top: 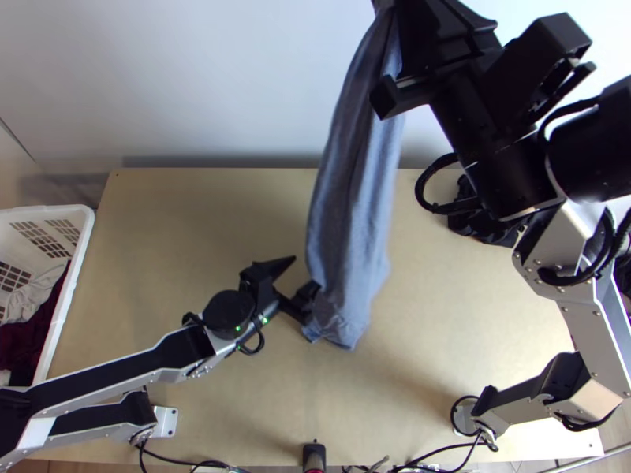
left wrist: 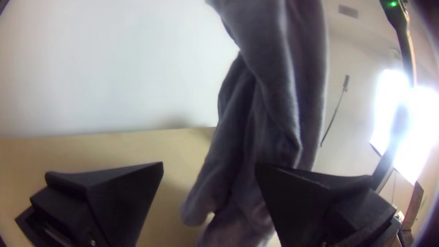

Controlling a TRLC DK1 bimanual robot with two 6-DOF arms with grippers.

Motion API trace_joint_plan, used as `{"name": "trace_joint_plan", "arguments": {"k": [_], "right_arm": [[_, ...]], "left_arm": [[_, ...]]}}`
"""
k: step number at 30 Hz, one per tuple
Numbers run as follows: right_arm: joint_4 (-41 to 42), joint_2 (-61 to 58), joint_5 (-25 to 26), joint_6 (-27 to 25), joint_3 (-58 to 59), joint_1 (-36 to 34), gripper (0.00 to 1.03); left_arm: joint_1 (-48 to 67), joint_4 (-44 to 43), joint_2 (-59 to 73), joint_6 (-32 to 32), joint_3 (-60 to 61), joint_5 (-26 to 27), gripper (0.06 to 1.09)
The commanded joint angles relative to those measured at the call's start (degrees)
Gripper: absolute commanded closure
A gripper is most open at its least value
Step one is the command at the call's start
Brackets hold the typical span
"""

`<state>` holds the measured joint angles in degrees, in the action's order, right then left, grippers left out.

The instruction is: Fold the t-shirt

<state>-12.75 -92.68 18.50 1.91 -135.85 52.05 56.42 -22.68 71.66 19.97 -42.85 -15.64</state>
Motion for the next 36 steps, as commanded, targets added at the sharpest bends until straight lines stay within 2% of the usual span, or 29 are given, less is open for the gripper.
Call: {"name": "trace_joint_plan", "arguments": {"k": [1, 9, 18, 26, 36], "right_arm": [[-0.5, -0.1, 0.1, 0.4, 0.3, -0.6, 1.0], [0.0, -0.7, 0.7, 0.3, 0.3, -0.6, 1.0], [-0.8, 0.6, 1.1, 0.3, 0.6, -0.9, 1.0], [-2.5, 2.0, 1.1, 0.2, 0.9, -1.0, 1.0], [-2.8, 1.9, 1.3, 0.1, 0.9, -0.7, 1.0]], "left_arm": [[4.6, -0.3, -1.2, -2.4, 0.9, 1.7, 0.11], [5.7, 0.2, -1.9, -2.5, -0.5, 2.3, 0.11], [6.0, -0.9, 4.2, -2.9, -3.2, 2.5, 0.11], [3.3, -6.9, 11.9, -3.1, -2.0, -0.6, 0.11], [2.5, -7.1, 12.1, -5.1, -2.0, -3.9, 0.11]]}}
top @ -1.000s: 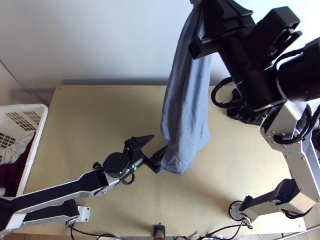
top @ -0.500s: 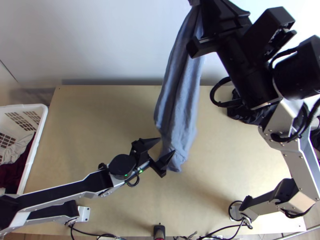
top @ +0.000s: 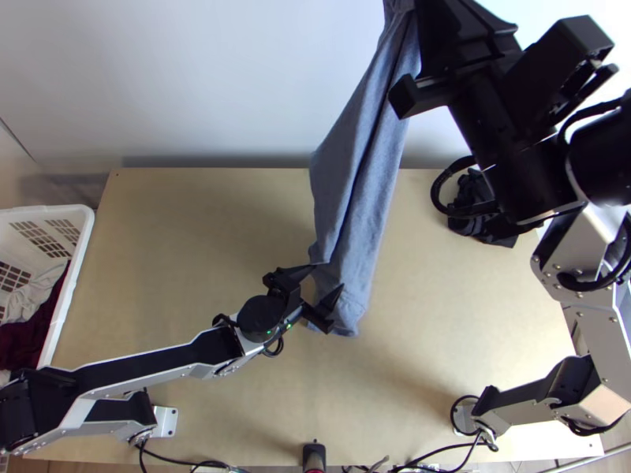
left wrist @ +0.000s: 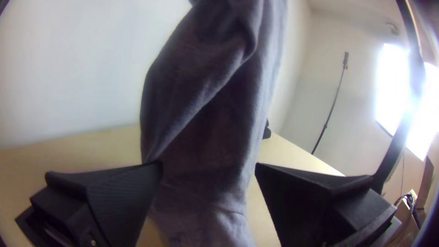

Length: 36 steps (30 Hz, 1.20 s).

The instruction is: Fold the t-shirt

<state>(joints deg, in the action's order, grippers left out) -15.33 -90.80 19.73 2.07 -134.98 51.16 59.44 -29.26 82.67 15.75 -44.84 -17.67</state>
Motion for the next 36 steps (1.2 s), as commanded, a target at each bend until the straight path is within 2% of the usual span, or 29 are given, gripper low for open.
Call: {"name": "trace_joint_plan", "arguments": {"k": [1, 14, 22, 32, 33, 34, 36], "right_arm": [[-0.1, 0.0, 0.0, 0.0, 0.0, 0.2, 1.0], [-0.2, -0.4, 0.2, -0.2, 0.1, 0.0, 1.0], [0.0, -1.0, 0.2, -0.2, 0.0, 0.7, 1.0], [-1.1, -0.4, 0.2, -0.6, 0.0, 0.8, 1.0], [-1.2, -0.4, 0.2, -0.6, 0.0, 0.8, 1.0], [-1.3, -0.3, 0.2, -0.6, 0.0, 0.8, 1.0], [-1.4, -0.1, 0.2, -0.7, 0.0, 0.8, 1.0]], "left_arm": [[-0.5, -0.5, 1.1, -0.9, 0.0, -1.8, 0.11], [-0.3, 0.6, -4.5, -3.8, 2.6, -3.9, 0.11], [-0.7, -1.7, 3.0, -3.9, -0.3, -4.8, 0.11], [-1.6, -6.1, 18.5, -5.1, -7.4, -5.2, 0.11], [-2.2, -6.1, 19.6, -5.9, -8.1, -5.2, 0.22], [-2.8, -6.2, 20.2, -6.5, -8.5, -5.4, 0.44], [-4.1, -6.1, 20.6, -7.2, -9.0, -7.0, 1.07]]}}
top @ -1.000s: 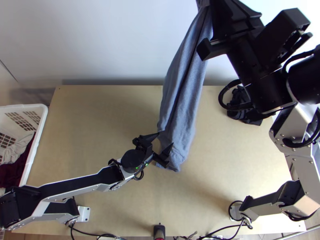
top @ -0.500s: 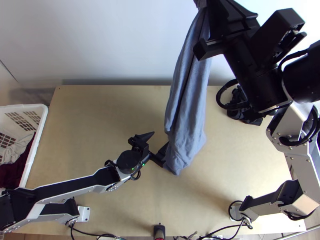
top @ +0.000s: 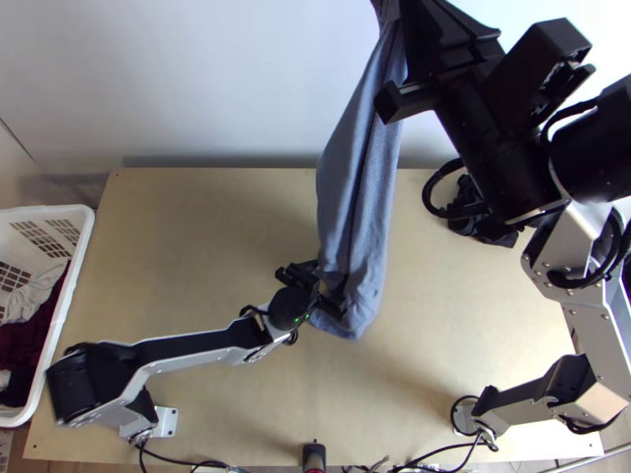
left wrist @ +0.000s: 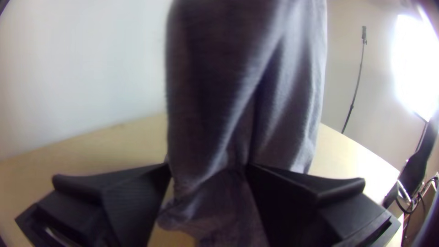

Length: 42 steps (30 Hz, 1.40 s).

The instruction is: Fold the t-shirt

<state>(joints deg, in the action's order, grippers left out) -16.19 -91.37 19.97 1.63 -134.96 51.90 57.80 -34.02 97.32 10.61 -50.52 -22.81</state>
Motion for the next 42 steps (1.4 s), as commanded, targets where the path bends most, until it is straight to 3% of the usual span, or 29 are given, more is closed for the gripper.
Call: {"name": "trace_joint_plan", "arguments": {"k": [1, 13, 17, 23, 30, 38, 42], "right_arm": [[-0.6, 0.6, 0.1, -0.3, 0.0, 0.0, 1.0], [-0.4, 0.0, 0.2, 0.1, 0.4, -0.4, 1.0], [0.0, -0.4, 0.2, 0.0, 0.4, -0.5, 1.0], [0.0, -0.1, 0.2, -0.2, 1.0, -3.1, 1.0], [0.1, 1.9, 0.1, 0.2, 4.0, -12.7, 1.0], [5.8, -0.5, -0.4, -0.1, 4.6, -31.2, 1.0], [6.2, -1.3, -0.5, -1.5, 4.8, -33.1, 1.0]], "left_arm": [[-2.8, -0.8, 5.5, -3.1, -3.2, -2.2, 1.05], [-4.5, 2.4, -15.2, -12.6, 8.4, -2.9, 1.05], [-6.5, 3.2, -25.5, -18.7, 11.1, -2.9, 1.05], [-18.0, 9.4, -40.3, -18.1, 6.0, -1.9, 1.05], [-32.7, 13.0, -47.7, -18.4, -3.2, 4.9, 1.05], [-54.8, 8.5, -40.5, -19.6, -14.3, 13.0, 1.05], [-59.8, 7.4, -37.3, -19.8, -17.9, 15.7, 1.05]]}}
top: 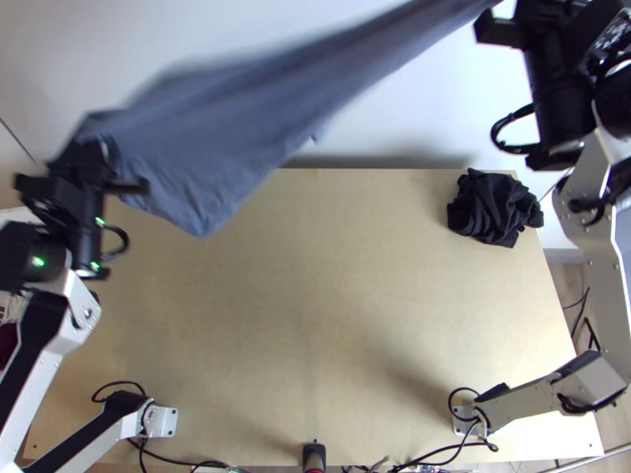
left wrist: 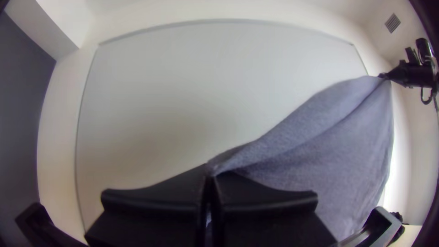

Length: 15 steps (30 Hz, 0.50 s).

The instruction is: Fold the t-shirt

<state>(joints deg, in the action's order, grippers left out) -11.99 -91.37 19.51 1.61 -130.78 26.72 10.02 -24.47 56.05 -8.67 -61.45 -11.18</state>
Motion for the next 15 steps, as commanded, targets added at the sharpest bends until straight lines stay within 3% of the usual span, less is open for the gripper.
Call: {"name": "trace_joint_plan", "arguments": {"k": [1, 9, 15], "right_arm": [[2.0, -1.1, -0.1, -1.9, 0.6, -7.7, 1.0], [-1.7, 2.2, -0.9, -5.7, 1.3, 2.7, 1.0], [-9.2, 5.8, -1.4, -2.7, 5.4, 10.9, 1.0]], "left_arm": [[-12.5, -2.2, 4.2, -0.5, -7.8, 4.5, 1.05], [-8.2, -2.2, 1.6, -0.6, -9.9, 4.8, 1.05], [-1.8, -2.2, 1.8, -0.8, -11.7, 4.5, 1.05]]}}
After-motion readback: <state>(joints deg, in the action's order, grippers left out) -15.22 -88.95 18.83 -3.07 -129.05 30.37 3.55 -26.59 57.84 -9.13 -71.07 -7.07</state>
